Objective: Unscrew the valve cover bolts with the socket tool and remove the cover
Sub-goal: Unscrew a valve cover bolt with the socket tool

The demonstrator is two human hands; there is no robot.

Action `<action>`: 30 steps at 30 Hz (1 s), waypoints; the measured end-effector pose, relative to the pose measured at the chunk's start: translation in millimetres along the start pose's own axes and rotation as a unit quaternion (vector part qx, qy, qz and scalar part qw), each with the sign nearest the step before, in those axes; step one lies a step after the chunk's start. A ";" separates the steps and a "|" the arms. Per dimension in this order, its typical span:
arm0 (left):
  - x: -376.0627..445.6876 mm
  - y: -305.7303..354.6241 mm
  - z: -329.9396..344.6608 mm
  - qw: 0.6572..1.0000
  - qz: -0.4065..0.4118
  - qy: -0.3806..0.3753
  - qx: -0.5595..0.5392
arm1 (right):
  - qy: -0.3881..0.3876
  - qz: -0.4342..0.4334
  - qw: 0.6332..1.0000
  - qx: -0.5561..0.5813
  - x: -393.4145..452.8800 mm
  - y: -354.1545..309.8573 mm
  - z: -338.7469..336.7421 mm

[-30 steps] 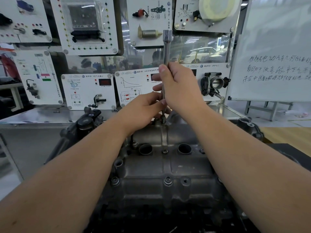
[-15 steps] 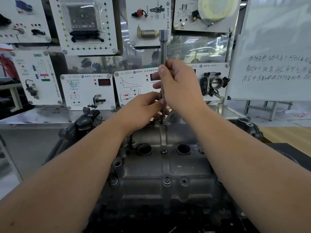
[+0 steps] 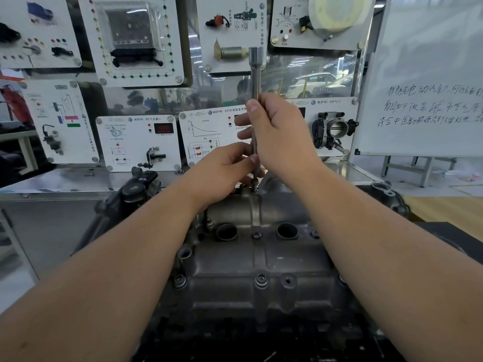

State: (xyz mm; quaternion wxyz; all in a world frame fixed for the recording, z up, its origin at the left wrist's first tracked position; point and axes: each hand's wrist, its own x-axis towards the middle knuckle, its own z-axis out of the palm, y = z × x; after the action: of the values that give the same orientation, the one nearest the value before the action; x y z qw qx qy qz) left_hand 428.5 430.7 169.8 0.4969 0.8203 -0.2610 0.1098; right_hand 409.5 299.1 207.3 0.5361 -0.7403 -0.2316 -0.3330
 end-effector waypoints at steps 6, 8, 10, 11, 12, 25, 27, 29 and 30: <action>1.4 0.3 0.3 1.000 -0.016 0.005 0.003 | 0.011 0.002 1.000 0.027 -1.6 1.9 0.1; 1.9 -0.2 0.5 1.000 -0.020 0.007 0.003 | 0.015 -0.009 1.000 0.023 -2.7 0.6 -0.1; 2.5 -1.4 0.6 1.000 -0.020 0.012 -0.006 | 0.017 -0.008 1.000 0.017 -2.6 -0.4 0.0; 2.6 -1.8 1.1 1.000 -0.018 0.013 -0.009 | 0.015 -0.004 1.000 0.009 -2.2 -0.9 0.2; 2.4 -1.9 1.1 1.000 -0.015 0.013 -0.010 | 0.012 -0.001 1.000 0.001 -1.8 -0.9 0.2; 0.9 -0.6 -0.3 1.000 -0.012 0.003 0.011 | 0.014 -0.004 1.000 0.005 -1.2 0.8 0.9; 0.8 -0.7 0.7 1.000 -0.009 0.007 -0.003 | 0.009 -0.002 1.000 0.007 -0.8 0.9 0.7; -0.2 0.1 1.8 1.000 -0.004 0.005 -0.016 | -0.003 0.006 1.000 0.010 -0.1 1.0 1.0; -0.8 0.5 1.9 1.000 -0.001 0.002 -0.014 | -0.006 0.012 1.000 0.014 0.3 1.0 1.1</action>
State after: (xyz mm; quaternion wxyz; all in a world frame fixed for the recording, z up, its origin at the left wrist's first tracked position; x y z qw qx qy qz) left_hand 427.4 429.2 168.9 0.5090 0.8132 -0.2610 0.1069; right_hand 410.6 299.8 206.6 0.5493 -0.7370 -0.2308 -0.3191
